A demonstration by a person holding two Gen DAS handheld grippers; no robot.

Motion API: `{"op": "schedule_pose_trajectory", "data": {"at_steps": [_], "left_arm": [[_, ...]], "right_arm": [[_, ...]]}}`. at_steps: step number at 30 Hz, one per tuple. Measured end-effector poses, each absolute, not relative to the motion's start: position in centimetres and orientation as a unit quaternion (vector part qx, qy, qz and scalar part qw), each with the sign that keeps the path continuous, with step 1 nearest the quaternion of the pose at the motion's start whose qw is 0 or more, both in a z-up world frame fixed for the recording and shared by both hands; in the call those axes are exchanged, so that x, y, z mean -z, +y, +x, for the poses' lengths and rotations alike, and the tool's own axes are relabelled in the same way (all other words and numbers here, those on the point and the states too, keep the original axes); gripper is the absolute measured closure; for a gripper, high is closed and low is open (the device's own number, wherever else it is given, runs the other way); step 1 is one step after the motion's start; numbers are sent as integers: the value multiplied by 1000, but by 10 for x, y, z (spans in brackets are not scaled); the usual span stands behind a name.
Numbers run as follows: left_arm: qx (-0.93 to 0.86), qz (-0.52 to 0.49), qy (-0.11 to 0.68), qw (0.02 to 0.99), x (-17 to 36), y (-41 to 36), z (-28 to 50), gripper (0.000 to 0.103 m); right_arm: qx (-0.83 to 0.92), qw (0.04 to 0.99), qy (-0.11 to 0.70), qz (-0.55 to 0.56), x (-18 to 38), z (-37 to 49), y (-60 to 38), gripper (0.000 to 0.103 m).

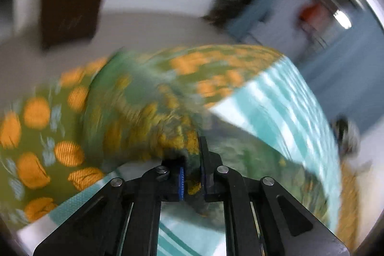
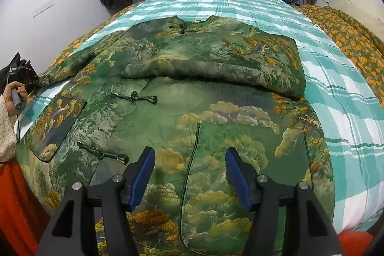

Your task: Fold large clothes

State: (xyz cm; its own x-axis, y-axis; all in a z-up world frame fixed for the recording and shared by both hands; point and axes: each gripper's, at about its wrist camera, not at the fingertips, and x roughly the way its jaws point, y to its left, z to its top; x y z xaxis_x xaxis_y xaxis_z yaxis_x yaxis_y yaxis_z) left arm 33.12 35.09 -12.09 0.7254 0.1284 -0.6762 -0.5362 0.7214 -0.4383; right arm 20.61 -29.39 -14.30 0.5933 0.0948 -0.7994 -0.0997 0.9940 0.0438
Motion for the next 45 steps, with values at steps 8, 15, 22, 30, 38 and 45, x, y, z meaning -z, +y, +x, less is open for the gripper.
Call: {"op": "schedule_pose_trajectory", "data": {"at_steps": [8, 15, 22, 30, 38, 45], "left_arm": [[-2, 18, 277, 961, 33, 143, 339, 96], [139, 144, 320, 926, 93, -15, 326, 95], [142, 197, 407, 880, 163, -57, 303, 48], [136, 132, 410, 892, 144, -3, 265, 24], [93, 22, 422, 901, 153, 46, 255, 24], [79, -7, 425, 902, 163, 65, 249, 24]], "right_arm": [[-51, 897, 439, 17, 143, 203, -304, 41], [-36, 905, 423, 34, 134, 196, -318, 41], [-29, 904, 422, 61, 129, 193, -336, 41], [-84, 895, 419, 131, 118, 240, -326, 41], [-157, 835, 466, 247, 165, 324, -279, 41], [-147, 834, 483, 222, 166, 350, -250, 88]]}}
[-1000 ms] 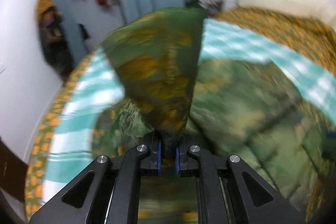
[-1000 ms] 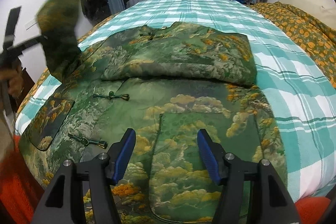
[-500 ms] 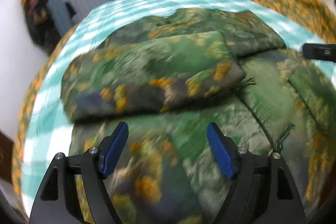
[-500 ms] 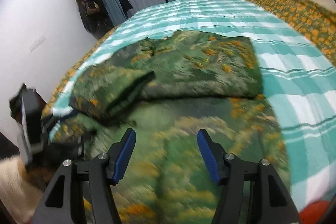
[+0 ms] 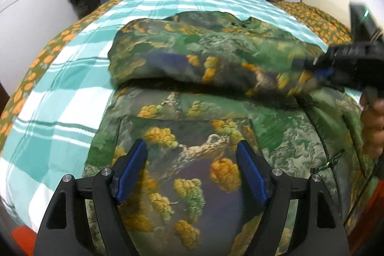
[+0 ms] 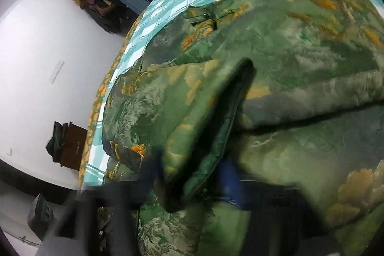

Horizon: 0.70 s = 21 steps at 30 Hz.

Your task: Fold large clothes

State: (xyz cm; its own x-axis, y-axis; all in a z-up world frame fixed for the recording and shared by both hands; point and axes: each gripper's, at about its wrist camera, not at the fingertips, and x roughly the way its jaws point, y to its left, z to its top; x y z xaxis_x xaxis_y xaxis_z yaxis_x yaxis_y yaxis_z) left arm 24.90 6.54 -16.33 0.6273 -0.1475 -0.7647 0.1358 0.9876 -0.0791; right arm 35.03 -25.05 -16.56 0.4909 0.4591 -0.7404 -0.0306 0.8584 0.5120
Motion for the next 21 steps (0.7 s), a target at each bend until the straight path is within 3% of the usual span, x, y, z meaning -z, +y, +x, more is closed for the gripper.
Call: {"op": "schedule_pose_trajectory", "data": {"at_steps": [5, 10, 12, 15, 21], "left_arm": [[76, -23, 428, 900, 166, 70, 255, 24], [76, -9, 431, 899, 169, 65, 256, 23], [75, -6, 434, 898, 169, 63, 255, 22], [75, -11, 450, 890, 164, 62, 259, 22], [107, -60, 448, 886, 118, 68, 302, 19]], "right_arm": [[-135, 893, 410, 129, 106, 385, -257, 88], [-82, 901, 418, 86, 123, 432, -281, 88], [-75, 893, 438, 75, 144, 441, -281, 81], [-64, 872, 480, 75, 177, 442, -285, 60], [-66, 912, 405, 30, 137, 406, -284, 57]]}}
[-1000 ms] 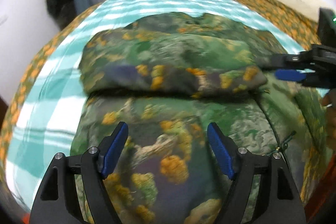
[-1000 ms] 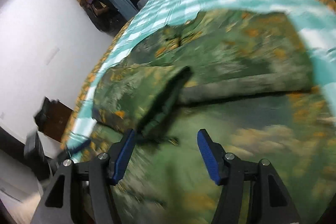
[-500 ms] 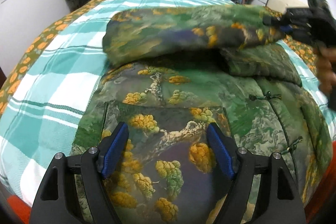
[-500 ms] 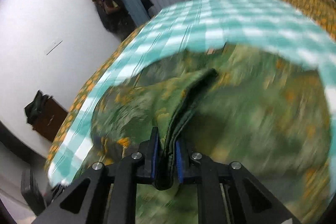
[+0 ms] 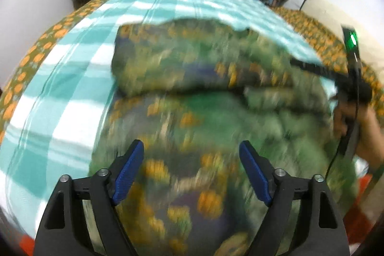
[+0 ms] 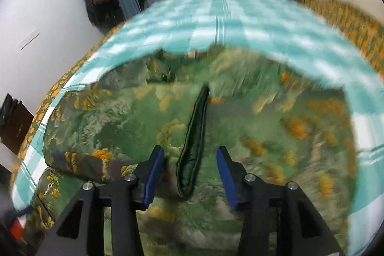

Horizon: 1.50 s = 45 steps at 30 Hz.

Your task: Fold large clothes

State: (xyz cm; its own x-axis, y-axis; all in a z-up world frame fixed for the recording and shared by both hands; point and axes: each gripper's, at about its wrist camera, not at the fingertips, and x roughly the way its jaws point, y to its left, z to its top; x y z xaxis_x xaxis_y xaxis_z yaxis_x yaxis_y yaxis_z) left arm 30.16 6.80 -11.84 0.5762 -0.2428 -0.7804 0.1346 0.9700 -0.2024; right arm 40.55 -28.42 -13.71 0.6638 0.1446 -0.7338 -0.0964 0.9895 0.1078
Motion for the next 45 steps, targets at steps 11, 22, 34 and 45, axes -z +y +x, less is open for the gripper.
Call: {"op": "schedule_pose_trajectory", "data": {"at_steps": [11, 22, 34, 45], "left_arm": [[59, -69, 517, 851, 180, 68, 455, 29], [63, -39, 537, 840, 180, 61, 455, 26], [45, -80, 540, 837, 186, 54, 537, 19], [39, -104, 527, 843, 206, 70, 572, 14]], "right_arm": [[-121, 864, 489, 16, 184, 446, -247, 57], [-114, 865, 489, 23, 197, 447, -243, 57], [-120, 869, 479, 38, 198, 442, -249, 57], [-123, 872, 472, 47, 200, 440, -251, 57]]}}
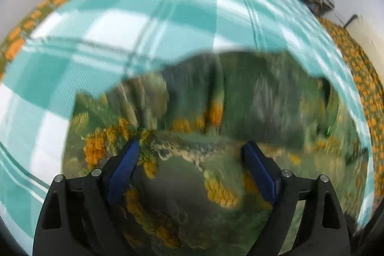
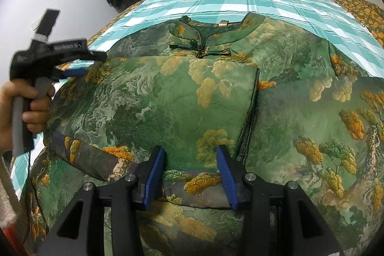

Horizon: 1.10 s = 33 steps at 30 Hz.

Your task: Fold large clothes

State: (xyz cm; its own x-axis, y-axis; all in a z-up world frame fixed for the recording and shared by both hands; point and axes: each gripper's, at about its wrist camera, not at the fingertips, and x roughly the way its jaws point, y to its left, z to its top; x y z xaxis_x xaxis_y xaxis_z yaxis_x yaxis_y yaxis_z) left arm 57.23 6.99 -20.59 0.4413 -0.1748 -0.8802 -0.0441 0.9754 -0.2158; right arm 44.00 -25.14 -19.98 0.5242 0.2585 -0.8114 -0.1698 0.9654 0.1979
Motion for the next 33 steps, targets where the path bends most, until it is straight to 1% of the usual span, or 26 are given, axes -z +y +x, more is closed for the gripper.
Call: {"op": "schedule_pose_trajectory", "data": {"at_steps": [5, 10, 13, 16, 20, 24, 26, 28, 33], "left_arm": [[65, -61, 521, 849, 196, 63, 532, 14], [91, 1, 524, 847, 178, 54, 466, 13], [116, 8, 534, 837, 167, 56, 416, 13], [136, 5, 533, 835, 154, 69, 362, 13], [132, -16, 530, 838, 139, 103, 301, 13], [98, -58, 531, 840, 134, 146, 261, 12], [102, -84, 542, 830, 139, 159, 251, 10], [117, -99, 562, 813, 152, 163, 242, 10], [154, -123, 596, 779, 181, 150, 232, 10]], "right_arm": [[-122, 872, 472, 46, 200, 440, -252, 57], [-115, 868, 482, 39, 196, 440, -250, 57], [-95, 869, 484, 40, 183, 428, -251, 56], [-78, 864, 493, 63, 169, 395, -263, 50], [-95, 869, 479, 80, 151, 316, -296, 49], [-88, 860, 491, 102, 143, 252, -346, 48], [-75, 849, 508, 121, 139, 217, -384, 47], [-65, 838, 524, 135, 137, 193, -411, 37], [-55, 798, 581, 152, 147, 152, -457, 36]]}}
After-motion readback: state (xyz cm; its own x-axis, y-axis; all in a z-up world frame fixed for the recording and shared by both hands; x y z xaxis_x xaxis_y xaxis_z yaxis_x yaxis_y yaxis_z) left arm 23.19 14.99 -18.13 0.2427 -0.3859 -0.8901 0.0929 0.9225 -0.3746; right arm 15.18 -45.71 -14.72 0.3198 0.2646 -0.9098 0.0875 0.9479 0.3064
